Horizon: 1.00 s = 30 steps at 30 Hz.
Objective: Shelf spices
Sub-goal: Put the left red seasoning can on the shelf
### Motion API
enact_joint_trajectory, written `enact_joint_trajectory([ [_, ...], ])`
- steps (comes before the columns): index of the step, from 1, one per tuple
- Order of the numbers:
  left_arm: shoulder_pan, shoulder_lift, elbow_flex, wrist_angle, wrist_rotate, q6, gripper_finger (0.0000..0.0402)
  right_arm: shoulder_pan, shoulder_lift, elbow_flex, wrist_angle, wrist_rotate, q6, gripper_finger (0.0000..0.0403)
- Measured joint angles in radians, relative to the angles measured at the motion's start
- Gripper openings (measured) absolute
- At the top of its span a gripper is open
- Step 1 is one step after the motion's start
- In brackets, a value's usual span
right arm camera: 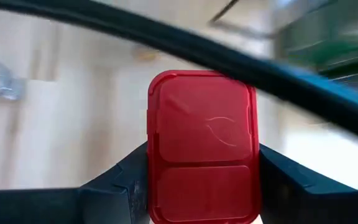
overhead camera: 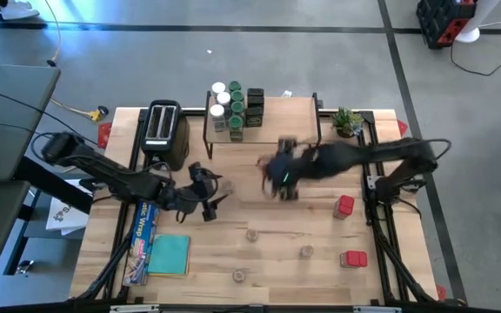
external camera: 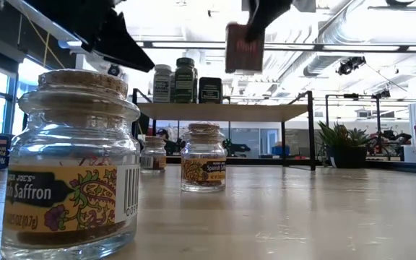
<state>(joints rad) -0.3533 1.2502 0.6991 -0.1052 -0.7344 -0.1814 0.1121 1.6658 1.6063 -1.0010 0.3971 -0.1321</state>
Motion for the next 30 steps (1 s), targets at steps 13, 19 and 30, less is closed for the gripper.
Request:
enact_joint_trajectory([
  [13, 0.034, -0.023, 0.000, 0.012, -0.047, 0.035, 0.0294, -0.724, -0.045, 0.129, 0.017, -0.515, -0.529, 0.0199],
  [19, 0.061, -0.023, 0.000, 0.048, -0.045, 0.041, 0.0294, -0.861, 0.067, 0.128, 0.138, -0.645, -0.612, 0.0199],
  [30, 0.066, -0.023, 0.000, 0.059, -0.025, 0.044, 0.0294, -0.877, 0.186, 0.130, 0.209, -0.677, -0.649, 0.0199],
])
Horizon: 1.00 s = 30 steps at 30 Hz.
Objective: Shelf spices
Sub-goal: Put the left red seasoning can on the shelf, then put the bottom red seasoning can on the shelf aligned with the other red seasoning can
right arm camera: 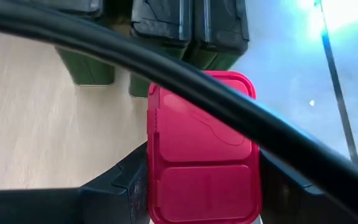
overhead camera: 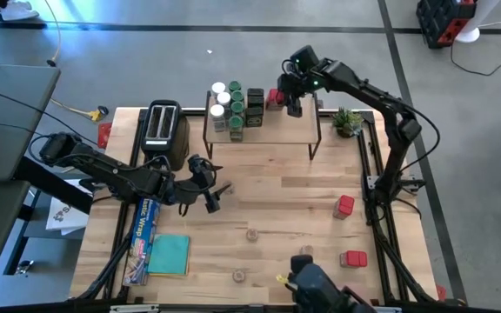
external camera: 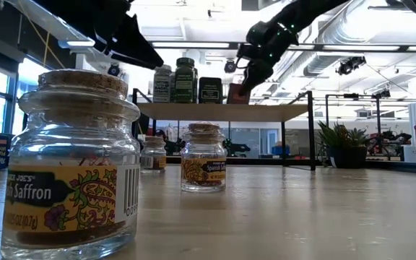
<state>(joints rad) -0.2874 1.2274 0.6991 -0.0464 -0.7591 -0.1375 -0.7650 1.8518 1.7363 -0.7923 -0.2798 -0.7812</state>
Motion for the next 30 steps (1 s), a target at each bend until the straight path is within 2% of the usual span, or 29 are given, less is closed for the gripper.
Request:
enact_joint_trajectory([
  [2, 0.000, 0.000, 0.000, -0.001, 0.002, -0.007, 0.0294, 0.000, 0.004, 0.000, 0.008, 0.002, 0.016, 0.0203],
  [7, 0.000, 0.000, 0.000, 0.000, 0.014, -0.008, 0.0294, 0.000, 0.009, -0.002, 0.019, 0.045, 0.021, 0.0270],
  [10, 0.000, 0.000, 0.000, 0.000, 0.018, -0.008, 0.0294, 0.000, 0.009, -0.002, 0.034, 0.069, 0.021, 0.0289],
  [21, -0.001, 0.000, 0.000, -0.001, 0.024, -0.008, 0.0294, 0.003, -0.015, -0.002, 0.072, 0.070, 0.021, 0.0297],
  [25, -0.001, 0.000, 0.000, -0.001, 0.024, -0.008, 0.0294, 0.008, -0.057, -0.002, 0.083, 0.071, 0.027, 0.0297],
  [30, -0.001, 0.000, 0.000, -0.001, 0.024, -0.009, 0.0294, 0.007, -0.147, -0.002, 0.060, 0.067, 0.120, 0.0298],
])
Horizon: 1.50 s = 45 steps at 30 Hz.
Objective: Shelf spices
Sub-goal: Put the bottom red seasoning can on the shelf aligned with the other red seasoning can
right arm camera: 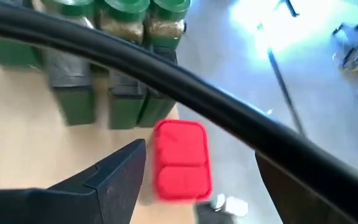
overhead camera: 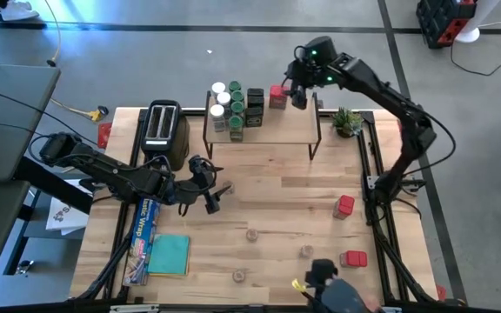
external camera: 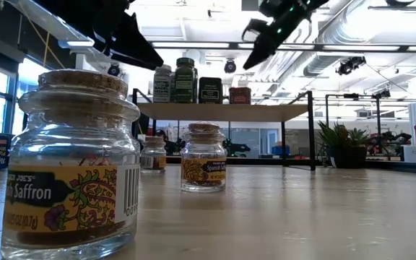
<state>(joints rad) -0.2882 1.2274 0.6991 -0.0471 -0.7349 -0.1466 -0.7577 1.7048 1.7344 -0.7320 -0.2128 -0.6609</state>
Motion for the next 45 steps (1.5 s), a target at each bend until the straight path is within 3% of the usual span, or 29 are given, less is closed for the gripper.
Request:
enact_joint_trajectory([
  [4, -0.002, 0.000, 0.000, 0.000, 0.000, -0.009, 0.0294, -0.001, -0.049, -0.012, -0.099, -0.018, 0.060, 0.0295],
  [8, -0.002, 0.000, 0.000, -0.001, 0.000, -0.009, 0.0294, -0.001, -0.045, -0.092, -0.124, 0.085, 0.109, 0.0269],
  [12, -0.002, 0.000, 0.000, 0.000, 0.000, -0.009, 0.0294, -0.007, -0.043, -0.224, 0.003, 0.160, 0.160, 0.0213],
  [16, -0.001, 0.000, 0.000, 0.000, 0.000, -0.009, 0.0294, -0.015, -0.043, -0.329, 0.152, 0.167, 0.215, 0.0146],
  [20, -0.001, 0.000, 0.000, 0.000, 0.000, -0.009, 0.0294, -0.015, -0.043, -0.385, 0.262, 0.169, 0.238, 0.0105],
  [32, -0.001, 0.000, 0.000, 0.000, 0.000, -0.022, 0.0294, -0.015, -0.033, -0.397, 0.369, 0.190, 0.264, 0.0094],
  [36, -0.002, 0.000, 0.000, 0.000, 0.000, -0.035, 0.0294, 0.000, -0.114, -0.399, 0.317, 0.229, 0.272, 0.0094],
  [41, -0.005, 0.000, 0.000, 0.000, -0.001, -0.036, 0.0294, 0.119, -0.317, -0.397, 0.132, 0.241, 0.272, 0.0094],
  [45, -0.008, 0.000, 0.000, 0.000, -0.026, -0.035, 0.0294, 0.411, -0.433, -0.395, -0.043, 0.376, 0.282, 0.0093],
])
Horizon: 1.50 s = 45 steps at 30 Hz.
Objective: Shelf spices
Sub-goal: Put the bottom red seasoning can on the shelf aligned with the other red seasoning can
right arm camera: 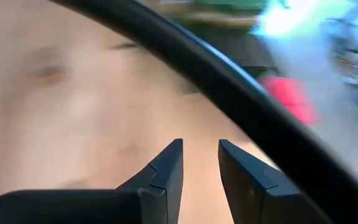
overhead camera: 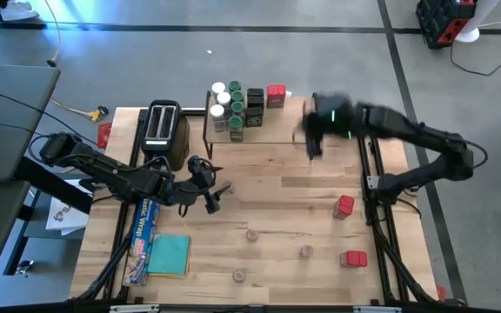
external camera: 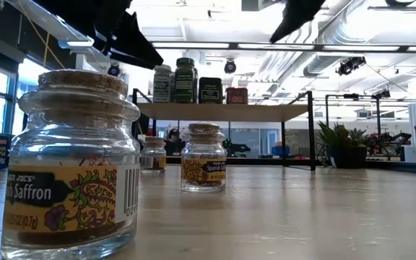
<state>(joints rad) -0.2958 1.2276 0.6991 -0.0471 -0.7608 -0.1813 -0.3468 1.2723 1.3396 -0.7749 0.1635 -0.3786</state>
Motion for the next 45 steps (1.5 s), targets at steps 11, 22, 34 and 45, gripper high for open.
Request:
enact_joint_trajectory([
  [11, 0.000, 0.004, 0.000, 0.001, -0.012, 0.025, 0.0294, 0.633, 0.016, -0.002, -0.466, -0.246, 0.693, 0.0095],
  [22, 0.000, 0.004, 0.000, -0.001, -0.013, 0.028, 0.0294, 1.047, 0.186, -0.002, -0.670, -0.259, 1.254, 0.0211],
  [34, 0.000, 0.003, 0.000, -0.001, -0.002, 0.044, 0.0294, 1.271, 0.368, -0.082, -0.515, -0.299, 1.480, 0.0308],
  [45, -0.007, 0.003, 0.000, 0.000, 0.043, 0.044, 0.0294, 1.289, 0.310, -0.341, -0.249, -0.295, 1.524, 0.0309],
])
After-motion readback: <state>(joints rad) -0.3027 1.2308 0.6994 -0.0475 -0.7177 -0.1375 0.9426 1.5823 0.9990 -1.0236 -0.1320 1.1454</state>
